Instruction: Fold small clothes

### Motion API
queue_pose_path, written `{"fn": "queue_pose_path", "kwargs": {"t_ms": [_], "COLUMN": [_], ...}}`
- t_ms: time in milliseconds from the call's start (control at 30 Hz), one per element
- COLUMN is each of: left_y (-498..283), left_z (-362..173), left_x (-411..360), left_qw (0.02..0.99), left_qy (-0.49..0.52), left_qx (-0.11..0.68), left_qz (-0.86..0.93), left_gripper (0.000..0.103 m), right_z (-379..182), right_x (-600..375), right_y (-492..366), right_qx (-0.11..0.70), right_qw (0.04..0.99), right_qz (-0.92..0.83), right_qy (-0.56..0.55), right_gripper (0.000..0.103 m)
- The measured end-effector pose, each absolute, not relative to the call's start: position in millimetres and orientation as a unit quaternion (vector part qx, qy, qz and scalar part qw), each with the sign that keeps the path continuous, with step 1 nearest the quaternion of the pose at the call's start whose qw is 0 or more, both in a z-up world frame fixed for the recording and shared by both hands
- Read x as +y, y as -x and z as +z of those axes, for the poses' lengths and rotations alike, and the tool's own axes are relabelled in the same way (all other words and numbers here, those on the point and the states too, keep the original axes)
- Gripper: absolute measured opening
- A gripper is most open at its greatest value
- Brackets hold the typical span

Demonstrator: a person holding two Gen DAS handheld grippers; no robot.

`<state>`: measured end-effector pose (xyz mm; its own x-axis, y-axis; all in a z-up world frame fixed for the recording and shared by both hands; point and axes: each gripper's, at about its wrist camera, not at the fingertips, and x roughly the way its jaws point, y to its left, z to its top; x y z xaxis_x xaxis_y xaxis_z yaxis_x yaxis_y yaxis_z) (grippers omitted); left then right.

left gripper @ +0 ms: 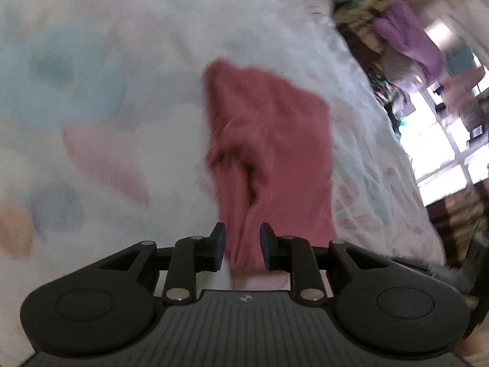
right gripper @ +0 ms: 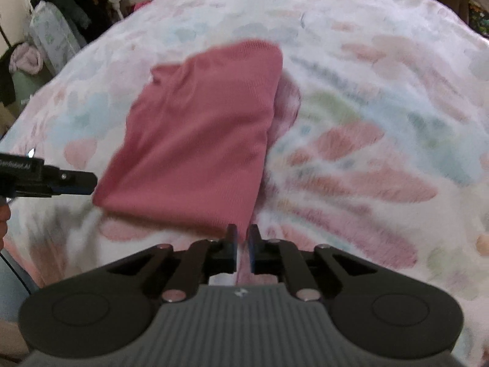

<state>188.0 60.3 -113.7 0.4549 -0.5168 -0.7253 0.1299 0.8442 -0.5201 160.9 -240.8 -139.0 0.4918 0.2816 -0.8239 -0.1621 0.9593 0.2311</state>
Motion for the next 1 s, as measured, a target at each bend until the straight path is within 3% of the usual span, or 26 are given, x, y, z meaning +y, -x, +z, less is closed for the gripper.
{"fn": "queue_pose_path", "kwargs": {"t_ms": [133,300,367,733,833,967,1000], "left_y": [-203,-225,-228,-251,-245,-224,-216], "left_z": [-92,-107,-114,-164,-152,-110,-97], "left_x": [31,-4,-11,36,41,45,46], "left_qw": [0.856,0.843,0.854,0.836,0.837,0.866,0.875], "left_qy": [0.143,0.132,0.096,0.149,0.162,0.128,0.115], "left_qx": [0.449,0.458,0.463,0.508,0.501,0.460,0.445], "left_qz": [-0.215,-0.249,-0.217,-0.146,-0.149,-0.148,-0.149], "left_gripper": [0.026,0.025,0.017,0.012,0.012,0.025,0.029], "right_z": [-127,-139,-145,-180,-178,-146,-137], "right_x": [-241,-233,-233,-235,-239,-242,-241], "right_y": [-171,-193,-196,-202,-203,-197,-195], "right_qx": [0.461,0.466,0.472,0.506,0.504,0.467,0.458], "right_qw": [0.875,0.872,0.869,0.852,0.852,0.874,0.879], "right_qz": [0.129,0.121,0.115,0.099,0.098,0.102,0.103], "right_qy": [-0.079,-0.086,-0.093,-0.091,-0.101,-0.091,-0.088], "right_gripper": [0.004,0.004,0.003,0.000,0.001,0.007,0.015]}}
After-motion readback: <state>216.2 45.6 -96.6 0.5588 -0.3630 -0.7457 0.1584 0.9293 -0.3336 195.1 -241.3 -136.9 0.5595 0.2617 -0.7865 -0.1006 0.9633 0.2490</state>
